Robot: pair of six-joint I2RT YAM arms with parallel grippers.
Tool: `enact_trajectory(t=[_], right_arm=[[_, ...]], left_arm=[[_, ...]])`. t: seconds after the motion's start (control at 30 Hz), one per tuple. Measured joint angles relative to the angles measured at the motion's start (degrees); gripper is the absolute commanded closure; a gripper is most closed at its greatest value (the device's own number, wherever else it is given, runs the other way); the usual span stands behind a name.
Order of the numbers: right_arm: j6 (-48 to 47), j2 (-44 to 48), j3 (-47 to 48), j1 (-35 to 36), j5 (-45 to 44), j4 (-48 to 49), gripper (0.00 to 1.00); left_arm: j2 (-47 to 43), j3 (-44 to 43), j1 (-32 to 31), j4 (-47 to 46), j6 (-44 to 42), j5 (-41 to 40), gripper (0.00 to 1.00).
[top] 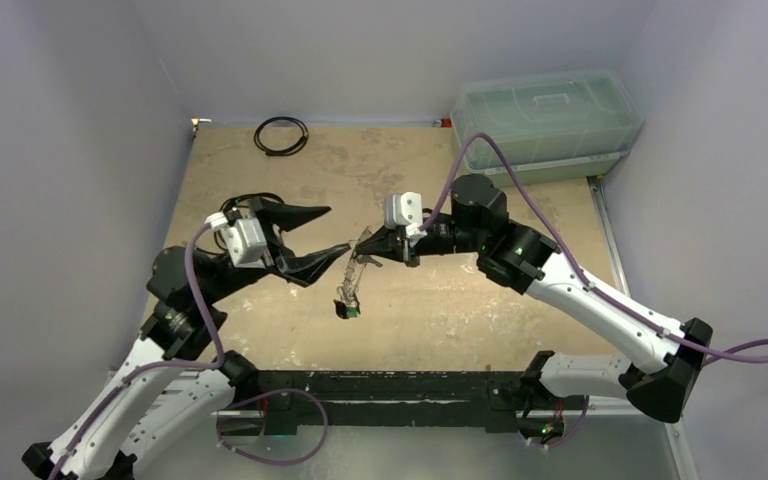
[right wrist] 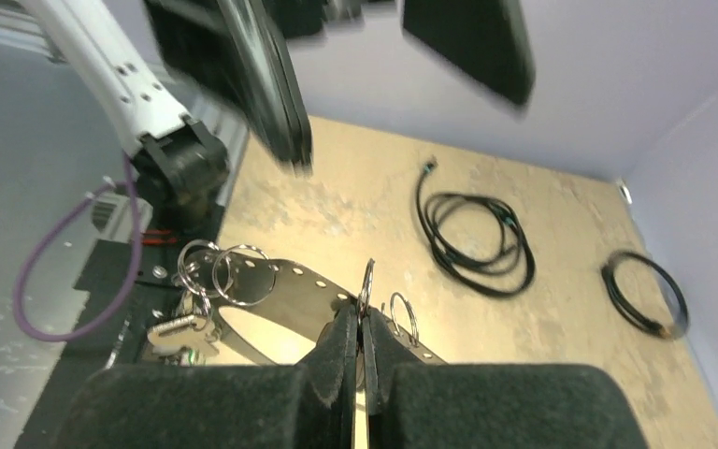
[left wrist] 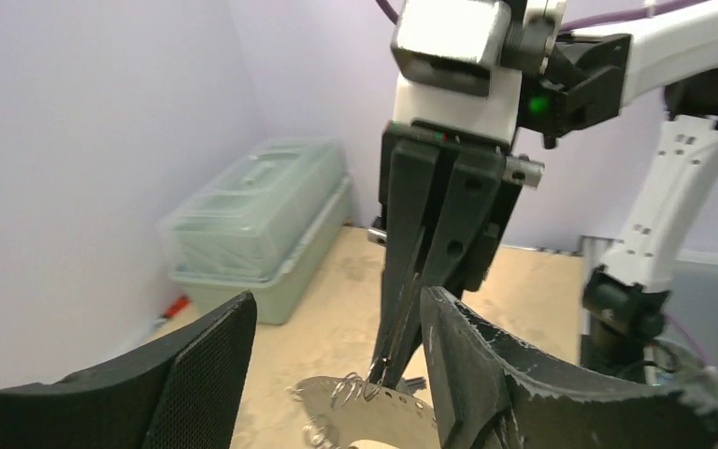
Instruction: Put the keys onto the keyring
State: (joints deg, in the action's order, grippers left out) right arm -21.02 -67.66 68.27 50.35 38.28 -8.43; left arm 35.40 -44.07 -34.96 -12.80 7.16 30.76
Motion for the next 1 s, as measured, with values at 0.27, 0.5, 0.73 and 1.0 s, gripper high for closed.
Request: enact_trajectory(t=[0.27,0.5,0.73,1.0], right_arm=[[-1.3,-3.1,5.6,0.0,-12.3,-8.2,1.00],[1.4,-5.6,7.0,0.0,-21.0,-10.8,1.00],[4.5,-7.8,8.3,0.0,-23.8,-14.0,1.00],[5.8,-6.1,8.2,0.0,-21.6,-15.9,1.00]], left_arm=[[4.0,-14.9,0.0,23.4,-10.6,-10.5,0.33],[7.6,-13.4,0.0,28.3,-11.1,-7.9,0.25],[12.6,-12.4,0.0,27.6,-14.3,-3.2,0.28],[16.7,-9.1,0.0,27.4,-20.3,-0.6,0.39]])
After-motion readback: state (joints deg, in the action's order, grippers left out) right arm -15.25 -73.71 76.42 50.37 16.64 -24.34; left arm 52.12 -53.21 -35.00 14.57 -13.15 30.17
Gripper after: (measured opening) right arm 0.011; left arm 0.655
